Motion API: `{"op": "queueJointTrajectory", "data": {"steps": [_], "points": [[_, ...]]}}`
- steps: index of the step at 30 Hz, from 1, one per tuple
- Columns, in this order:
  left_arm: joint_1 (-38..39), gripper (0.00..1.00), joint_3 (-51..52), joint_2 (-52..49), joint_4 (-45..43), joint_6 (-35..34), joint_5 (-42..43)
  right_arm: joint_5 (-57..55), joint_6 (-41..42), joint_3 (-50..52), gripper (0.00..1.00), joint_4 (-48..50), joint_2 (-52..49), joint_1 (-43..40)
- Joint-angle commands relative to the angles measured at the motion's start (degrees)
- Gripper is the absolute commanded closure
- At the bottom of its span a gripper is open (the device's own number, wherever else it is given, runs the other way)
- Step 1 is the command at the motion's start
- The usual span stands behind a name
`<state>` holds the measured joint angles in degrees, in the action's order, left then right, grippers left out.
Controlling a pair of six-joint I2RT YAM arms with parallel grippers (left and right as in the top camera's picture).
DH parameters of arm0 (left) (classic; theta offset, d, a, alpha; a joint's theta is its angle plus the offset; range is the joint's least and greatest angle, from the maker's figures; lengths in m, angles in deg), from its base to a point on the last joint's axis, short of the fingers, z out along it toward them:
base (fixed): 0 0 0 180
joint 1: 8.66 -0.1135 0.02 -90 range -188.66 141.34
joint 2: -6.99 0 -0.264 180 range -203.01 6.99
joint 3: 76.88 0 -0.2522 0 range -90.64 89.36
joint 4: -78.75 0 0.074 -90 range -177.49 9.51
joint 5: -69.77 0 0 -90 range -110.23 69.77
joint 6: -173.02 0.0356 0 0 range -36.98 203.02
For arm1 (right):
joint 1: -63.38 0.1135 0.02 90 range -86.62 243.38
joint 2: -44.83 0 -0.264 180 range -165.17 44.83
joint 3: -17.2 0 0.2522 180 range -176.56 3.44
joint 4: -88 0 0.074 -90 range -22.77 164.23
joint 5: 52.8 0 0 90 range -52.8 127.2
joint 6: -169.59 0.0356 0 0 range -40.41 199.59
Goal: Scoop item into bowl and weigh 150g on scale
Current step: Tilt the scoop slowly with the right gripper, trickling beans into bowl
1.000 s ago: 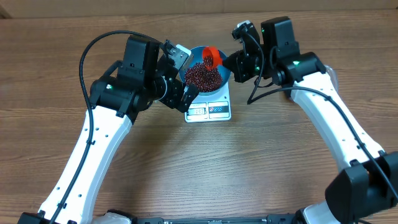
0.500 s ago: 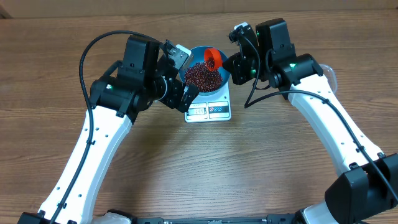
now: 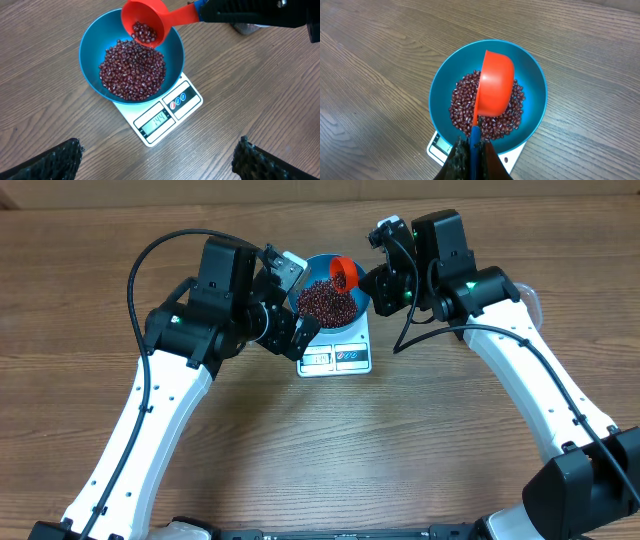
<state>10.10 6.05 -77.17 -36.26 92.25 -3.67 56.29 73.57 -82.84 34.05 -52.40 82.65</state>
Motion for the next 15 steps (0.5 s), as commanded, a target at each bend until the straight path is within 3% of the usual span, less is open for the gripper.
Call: {"op": "queueJointTrajectory", "data": {"steps": [1,4,8,15], "points": [[0.11,0.00,-0.85,1.33,-0.07,1.05,0.87,0.92,-2.75,-1.88,0.96,-0.33,1.25,0.37],[0.11,0.00,-0.85,1.33,-0.07,1.07,0.87,0.31,-7.93,-1.88,0.96,-1.49,1.33,1.40],[0.11,0.00,-0.85,1.33,-0.07,1.07,0.87,-5.46,-2.93,-1.88,0.96,-0.46,1.33,1.62],[0.11,0.00,-0.85,1.33,-0.07,1.07,0.87,-5.53,-2.75,-1.88,0.97,-0.66,1.33,1.62]]}}
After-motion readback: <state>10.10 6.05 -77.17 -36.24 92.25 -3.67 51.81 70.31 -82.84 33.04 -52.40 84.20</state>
